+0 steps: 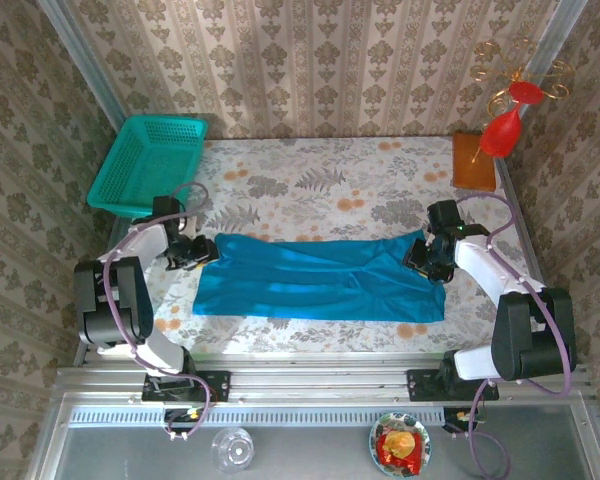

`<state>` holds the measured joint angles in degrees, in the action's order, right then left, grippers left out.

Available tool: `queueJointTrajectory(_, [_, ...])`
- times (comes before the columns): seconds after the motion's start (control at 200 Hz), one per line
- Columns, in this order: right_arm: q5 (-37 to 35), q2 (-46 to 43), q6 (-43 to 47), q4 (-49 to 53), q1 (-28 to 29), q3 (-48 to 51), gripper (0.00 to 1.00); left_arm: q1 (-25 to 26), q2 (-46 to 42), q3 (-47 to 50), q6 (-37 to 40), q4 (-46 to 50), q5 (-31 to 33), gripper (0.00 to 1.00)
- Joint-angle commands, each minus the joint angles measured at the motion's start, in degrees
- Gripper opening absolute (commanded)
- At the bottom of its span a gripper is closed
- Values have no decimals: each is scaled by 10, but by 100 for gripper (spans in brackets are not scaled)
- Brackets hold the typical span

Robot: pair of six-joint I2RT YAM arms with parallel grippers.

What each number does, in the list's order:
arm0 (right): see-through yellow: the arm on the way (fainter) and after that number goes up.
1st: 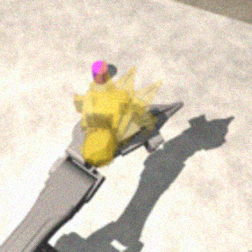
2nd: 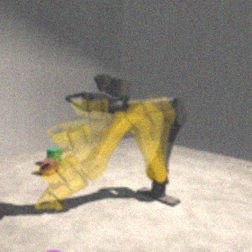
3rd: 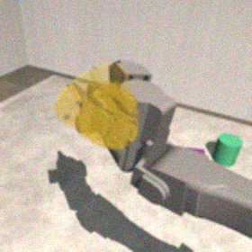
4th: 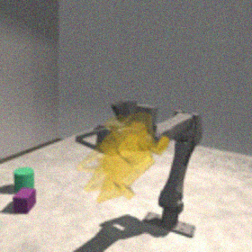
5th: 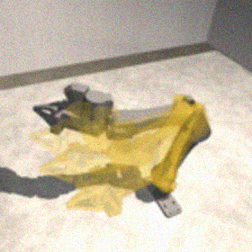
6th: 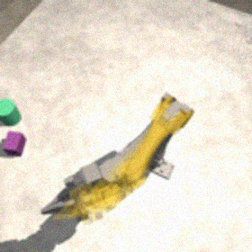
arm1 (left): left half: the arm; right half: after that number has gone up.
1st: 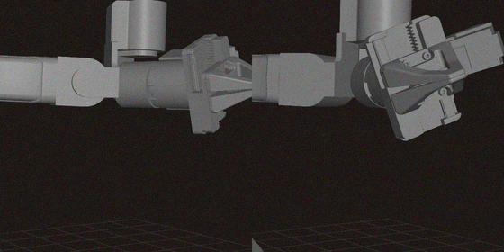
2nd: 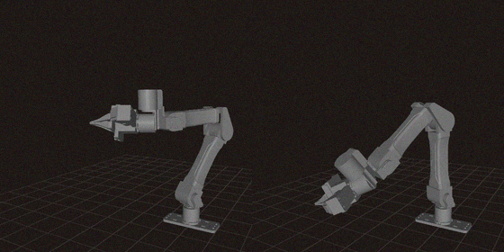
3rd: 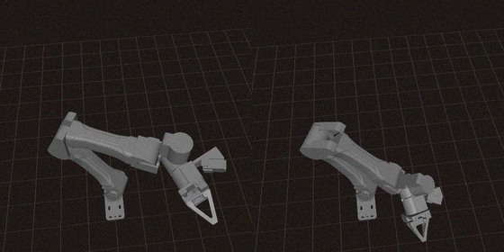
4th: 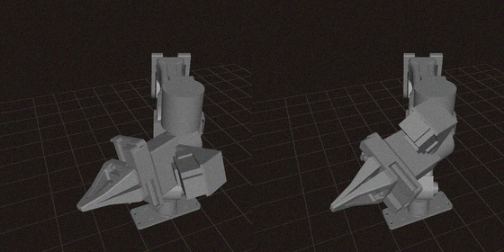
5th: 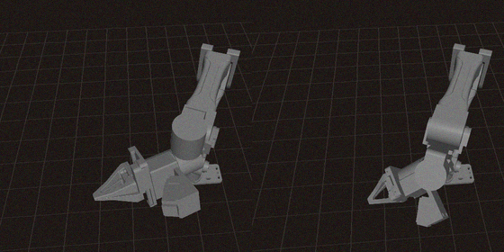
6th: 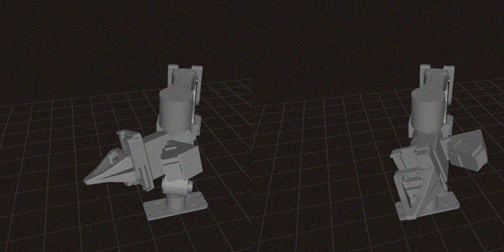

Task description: Fold the inside-out t-shirt

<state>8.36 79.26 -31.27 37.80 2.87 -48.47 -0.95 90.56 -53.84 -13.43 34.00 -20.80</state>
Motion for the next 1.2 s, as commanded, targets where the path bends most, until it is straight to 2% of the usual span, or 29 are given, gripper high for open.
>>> queueJointTrajectory(0.0, [-12,-4,9,22,-3,-15,42,16,-21,12,-7,-20,29,36])
queueJointTrajectory(0.29, [-17,-3,11,25,-4,-15,42,48,-44,12,0,-25,71,37])
queueJointTrajectory(0.35, [-18,-3,10,25,-3,-15,42,56,-66,16,-3,-28,97,43])
queueJointTrajectory(0.43, [-16,-2,10,25,-3,-15,43,63,-89,28,-3,-45,117,58])
queueJointTrajectory(0.555, [-15,1,11,26,-3,-17,43,69,-71,23,12,-38,115,59])
queueJointTrajectory(0.755, [-16,1,12,25,-3,-18,43,69,-14,15,25,-52,84,43])
queueJointTrajectory(0.89, [-22,1,20,24,-3,-21,43,69,-1,16,15,-55,107,34])
queueJointTrajectory(0.98, [-28,27,40,25,-2,-31,43,68,-2,17,11,-54,124,24])
queueJointTrajectory(1.105, [-59,50,65,33,-1,-53,44,63,0,13,7,-49,125,10])
queueJointTrajectory(1.195, [-84,69,83,45,1,-71,43,56,-1,13,2,-52,111,5])
